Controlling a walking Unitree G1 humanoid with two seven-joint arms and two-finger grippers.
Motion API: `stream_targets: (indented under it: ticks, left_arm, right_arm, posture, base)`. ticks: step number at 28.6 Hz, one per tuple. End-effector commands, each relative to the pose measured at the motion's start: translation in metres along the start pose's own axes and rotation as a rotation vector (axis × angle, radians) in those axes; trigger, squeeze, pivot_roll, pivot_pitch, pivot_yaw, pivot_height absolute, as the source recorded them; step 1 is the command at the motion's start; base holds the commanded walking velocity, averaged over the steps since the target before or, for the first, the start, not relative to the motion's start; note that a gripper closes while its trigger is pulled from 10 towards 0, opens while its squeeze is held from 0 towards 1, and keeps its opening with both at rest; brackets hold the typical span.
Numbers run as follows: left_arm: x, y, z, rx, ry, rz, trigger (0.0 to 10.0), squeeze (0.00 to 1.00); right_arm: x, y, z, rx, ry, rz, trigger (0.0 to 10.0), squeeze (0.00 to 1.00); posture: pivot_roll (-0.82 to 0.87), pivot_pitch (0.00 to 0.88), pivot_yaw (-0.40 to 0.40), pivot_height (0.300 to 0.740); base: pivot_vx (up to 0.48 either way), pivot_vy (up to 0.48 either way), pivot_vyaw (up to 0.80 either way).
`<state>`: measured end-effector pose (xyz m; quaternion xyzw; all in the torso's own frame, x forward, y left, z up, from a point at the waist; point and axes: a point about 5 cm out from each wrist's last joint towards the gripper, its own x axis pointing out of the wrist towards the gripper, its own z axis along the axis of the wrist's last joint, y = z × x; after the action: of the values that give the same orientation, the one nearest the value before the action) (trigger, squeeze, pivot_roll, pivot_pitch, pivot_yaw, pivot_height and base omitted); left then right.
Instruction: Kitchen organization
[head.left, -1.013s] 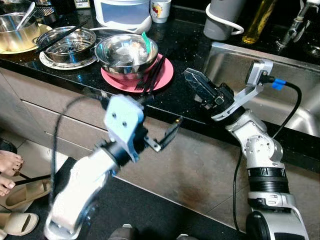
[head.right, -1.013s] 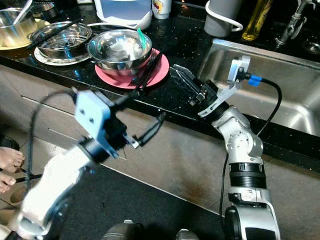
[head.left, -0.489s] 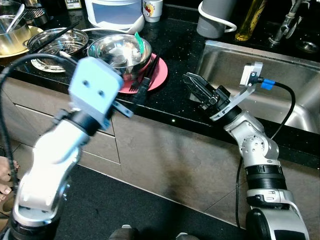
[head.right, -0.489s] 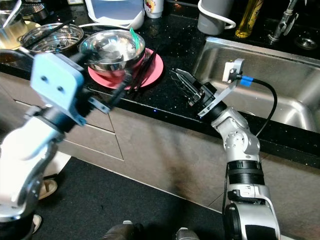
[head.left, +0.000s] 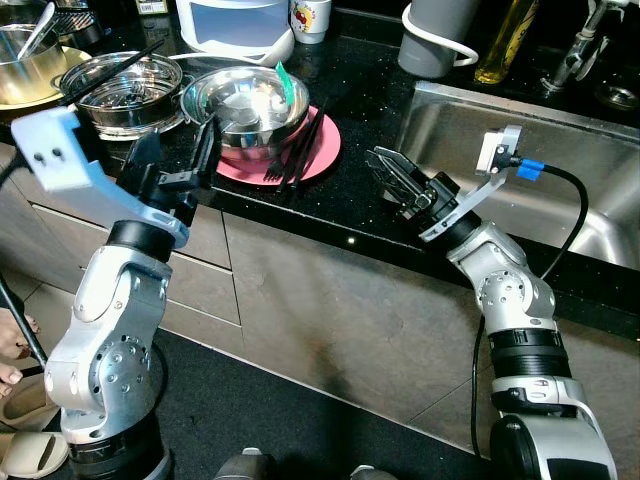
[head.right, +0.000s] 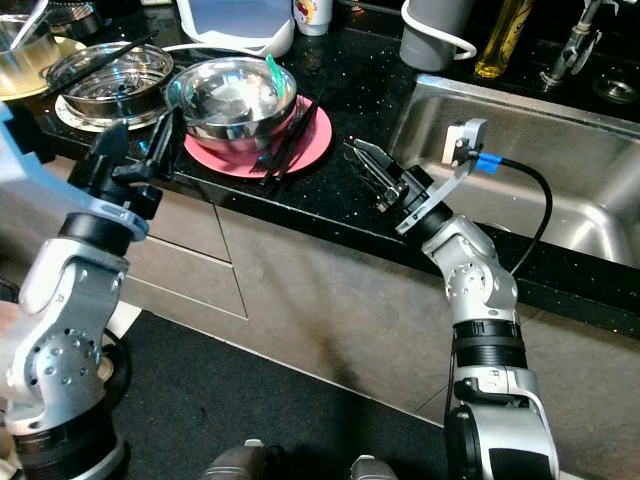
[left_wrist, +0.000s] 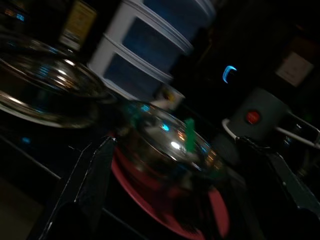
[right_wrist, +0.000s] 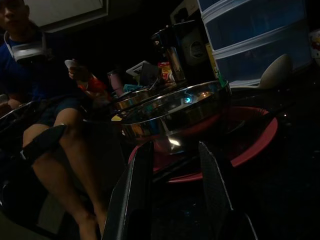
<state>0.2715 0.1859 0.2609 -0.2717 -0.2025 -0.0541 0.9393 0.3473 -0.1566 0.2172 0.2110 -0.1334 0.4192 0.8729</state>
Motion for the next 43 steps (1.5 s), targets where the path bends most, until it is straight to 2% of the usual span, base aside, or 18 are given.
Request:
stream_targets:
  ticks: [1, 3, 6, 10, 14, 15, 18, 23, 29, 39, 43]
  left_arm:
    - [0.002, 0.006, 0.002, 0.046, 0.01, 0.011, 10.0, 0.0]
    - [0.002, 0.007, 0.004, 0.064, 0.011, 0.011, 10.0, 0.0]
    - [0.006, 0.008, 0.015, 0.17, -0.013, -0.02, 10.0, 0.0]
    - [0.008, 0.006, 0.02, 0.169, -0.035, -0.052, 10.0, 0.0]
    - [0.012, -0.005, 0.019, 0.287, -0.019, -0.164, 10.0, 0.0]
    - [0.012, -0.005, 0.019, 0.287, -0.019, -0.164, 10.0, 0.0]
    - [0.018, -0.01, 0.014, 0.397, 0.002, -0.237, 10.0, 0.0]
    - [0.028, -0.013, 0.012, 0.407, -0.003, -0.28, 10.0, 0.0]
    - [0.035, -0.012, 0.014, 0.429, -0.003, -0.314, 10.0, 0.0]
    - [0.035, -0.003, 0.006, 0.448, 0.026, -0.326, 10.0, 0.0]
    - [0.036, 0.004, -0.002, 0.506, 0.059, -0.34, 10.0, 0.0]
  right_arm:
    - [-0.002, -0.002, -0.003, -0.011, 0.011, -0.015, 10.0, 0.0]
    - [-0.002, -0.002, -0.004, -0.012, 0.012, -0.015, 10.0, 0.0]
    - [-0.003, -0.002, -0.004, -0.015, 0.013, -0.021, 10.0, 0.0]
    - [-0.003, -0.002, -0.004, -0.015, 0.011, -0.021, 10.0, 0.0]
    - [-0.003, 0.0, -0.004, -0.015, 0.006, -0.016, 10.0, 0.0]
    - [-0.003, 0.0, -0.004, -0.015, 0.006, -0.016, 10.0, 0.0]
    - [-0.003, 0.002, -0.005, -0.018, 0.008, 0.001, 10.0, 0.0]
    - [-0.01, 0.006, -0.001, -0.062, 0.017, 0.069, 10.0, 0.0]
    - [-0.026, 0.002, 0.021, -0.081, -0.003, 0.141, 10.0, 0.0]
    - [-0.027, 0.01, 0.014, -0.07, 0.025, 0.184, 10.0, 0.0]
    - [-0.026, 0.014, 0.014, -0.061, 0.02, 0.21, 10.0, 0.0]
  posture:
    - [0.04, 0.113, -0.068, 0.74]
    - [0.04, 0.113, -0.067, 0.74]
    - [0.04, 0.117, -0.067, 0.74]
    - [0.04, 0.119, -0.065, 0.74]
    - [0.04, 0.12, -0.063, 0.74]
    - [0.04, 0.12, -0.063, 0.74]
    - [0.04, 0.122, -0.062, 0.74]
    - [0.04, 0.124, -0.06, 0.74]
    - [0.03, 0.129, -0.052, 0.74]
    - [0.02, 0.13, -0.046, 0.74]
    - [0.02, 0.13, -0.044, 0.74]
  base:
    - [0.0, 0.0, 0.0]
    - [0.0, 0.0, 0.0]
    - [0.0, 0.0, 0.0]
    - [0.0, 0.0, 0.0]
    - [0.0, 0.0, 0.0]
    - [0.0, 0.0, 0.0]
    - [0.0, 0.0, 0.0]
    - [0.0, 0.0, 0.0]
    - [0.0, 0.0, 0.0]
    - [0.0, 0.0, 0.0]
    - [0.0, 0.0, 0.0]
